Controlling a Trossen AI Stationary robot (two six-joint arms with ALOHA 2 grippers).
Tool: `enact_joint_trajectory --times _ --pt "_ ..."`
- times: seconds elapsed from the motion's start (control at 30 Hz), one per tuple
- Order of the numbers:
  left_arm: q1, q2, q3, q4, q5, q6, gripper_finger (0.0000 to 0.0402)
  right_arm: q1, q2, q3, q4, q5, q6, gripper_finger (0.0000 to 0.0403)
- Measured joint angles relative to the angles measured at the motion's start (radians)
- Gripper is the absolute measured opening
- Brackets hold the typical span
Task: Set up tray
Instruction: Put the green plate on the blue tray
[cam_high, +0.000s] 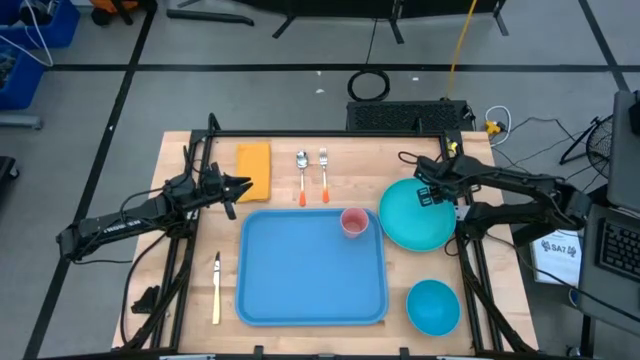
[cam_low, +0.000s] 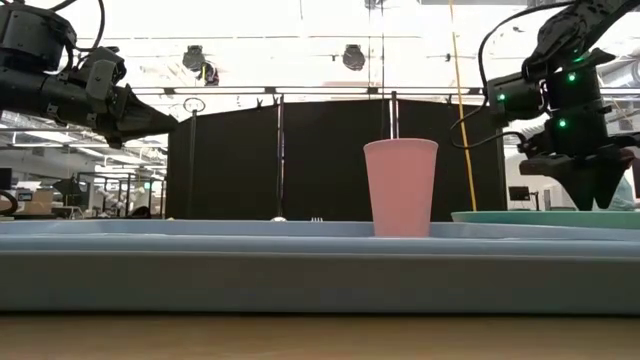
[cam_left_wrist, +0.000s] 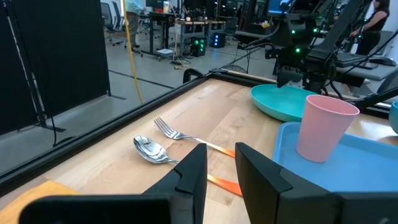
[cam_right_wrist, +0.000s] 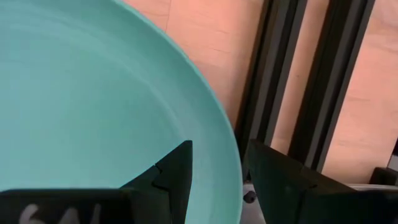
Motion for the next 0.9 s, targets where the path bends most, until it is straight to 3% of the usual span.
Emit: enact_joint_trajectory --times 0.13,0.4,0.8,0.9 --pt "0.0 0.0 0.0 0.0 0.0 0.0 0.0088 -0.009 0.0 -0.005 -0.003 -0.011 0.008 0.0144" --pt "0.0 0.0 0.0 -0.001 0.0 0.0 0.0088 -0.008 0.013 -0.075 0.079 -0.133 0.014 0.0144" --pt "0.0 0.0 0.0 -0.001 0.0 0.0 0.0088 -0.008 0.027 -0.084 0.093 -0.121 -0.004 0.0142" --pt "0.0 0.0 0.0 -0.001 0.0 0.0 0.0088 -0.008 0.027 -0.084 0.09 -0.107 0.006 0.012"
